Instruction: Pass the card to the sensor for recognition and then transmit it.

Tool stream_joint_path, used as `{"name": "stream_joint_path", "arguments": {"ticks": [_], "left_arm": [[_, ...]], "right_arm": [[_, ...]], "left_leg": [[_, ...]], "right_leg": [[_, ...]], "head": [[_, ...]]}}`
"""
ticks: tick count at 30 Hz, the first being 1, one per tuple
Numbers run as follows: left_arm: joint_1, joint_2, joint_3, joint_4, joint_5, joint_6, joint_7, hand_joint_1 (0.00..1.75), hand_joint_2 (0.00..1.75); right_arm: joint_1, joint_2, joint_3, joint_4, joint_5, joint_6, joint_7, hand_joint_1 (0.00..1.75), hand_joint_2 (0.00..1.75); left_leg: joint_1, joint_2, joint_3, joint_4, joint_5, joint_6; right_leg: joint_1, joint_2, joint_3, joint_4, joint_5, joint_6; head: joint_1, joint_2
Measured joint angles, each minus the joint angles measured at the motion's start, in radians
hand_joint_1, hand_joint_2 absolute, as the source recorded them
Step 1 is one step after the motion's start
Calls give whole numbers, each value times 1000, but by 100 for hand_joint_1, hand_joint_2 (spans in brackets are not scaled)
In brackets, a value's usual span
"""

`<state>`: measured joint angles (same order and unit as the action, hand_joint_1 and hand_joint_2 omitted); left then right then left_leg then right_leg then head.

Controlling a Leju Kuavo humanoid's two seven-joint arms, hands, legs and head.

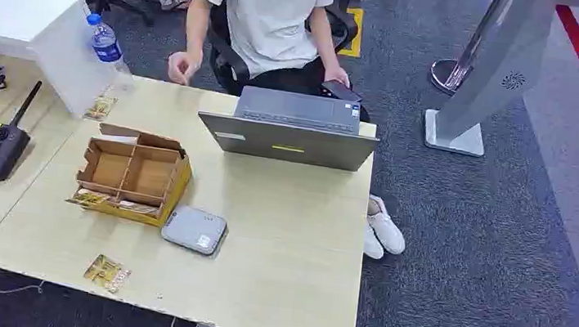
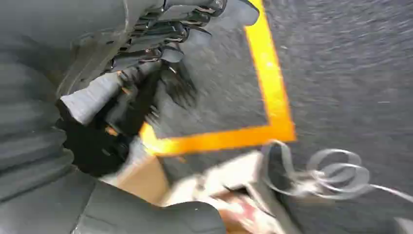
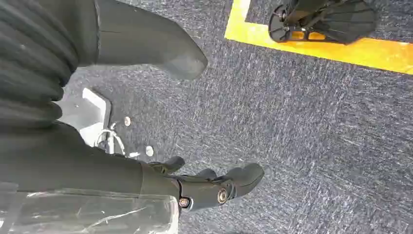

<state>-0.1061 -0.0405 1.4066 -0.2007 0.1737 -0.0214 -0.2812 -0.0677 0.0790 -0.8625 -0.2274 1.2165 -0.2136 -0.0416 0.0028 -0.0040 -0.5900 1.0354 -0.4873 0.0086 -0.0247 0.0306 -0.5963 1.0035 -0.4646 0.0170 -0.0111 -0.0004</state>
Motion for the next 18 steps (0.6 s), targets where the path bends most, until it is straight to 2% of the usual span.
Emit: {"name": "stream_joint_path", "arguments": {"ticks": [4, 6, 8, 13, 18], "left_arm": [[-3, -14, 59, 0, 73, -114, -140, 0, 175], [-3, -17, 82, 0, 113, -213, -201, 0, 175], [-4, -16, 96, -1, 141, -295, -236, 0, 175], [-5, -12, 107, -1, 203, -470, -282, 0, 175], [-6, 2, 107, -9, 239, -677, -330, 0, 175]], "right_arm": [[2, 0, -4, 0, 4, 0, 6, 0, 175], [5, 0, -10, 0, 4, 1, 5, 0, 175], [7, 0, -15, 0, 2, 1, -3, 0, 175], [9, 0, -27, 0, 7, 7, -10, 0, 175], [12, 0, -43, -1, 6, 8, -24, 0, 175]], "left_leg": [[0, 0, 0, 0, 0, 0], [0, 0, 0, 0, 0, 0], [0, 0, 0, 0, 0, 0], [0, 0, 0, 0, 0, 0], [0, 0, 0, 0, 0, 0]], "right_leg": [[0, 0, 0, 0, 0, 0], [0, 0, 0, 0, 0, 0], [0, 0, 0, 0, 0, 0], [0, 0, 0, 0, 0, 0], [0, 0, 0, 0, 0, 0]], "head": [[0, 0], [0, 0], [0, 0], [0, 0], [0, 0]]}}
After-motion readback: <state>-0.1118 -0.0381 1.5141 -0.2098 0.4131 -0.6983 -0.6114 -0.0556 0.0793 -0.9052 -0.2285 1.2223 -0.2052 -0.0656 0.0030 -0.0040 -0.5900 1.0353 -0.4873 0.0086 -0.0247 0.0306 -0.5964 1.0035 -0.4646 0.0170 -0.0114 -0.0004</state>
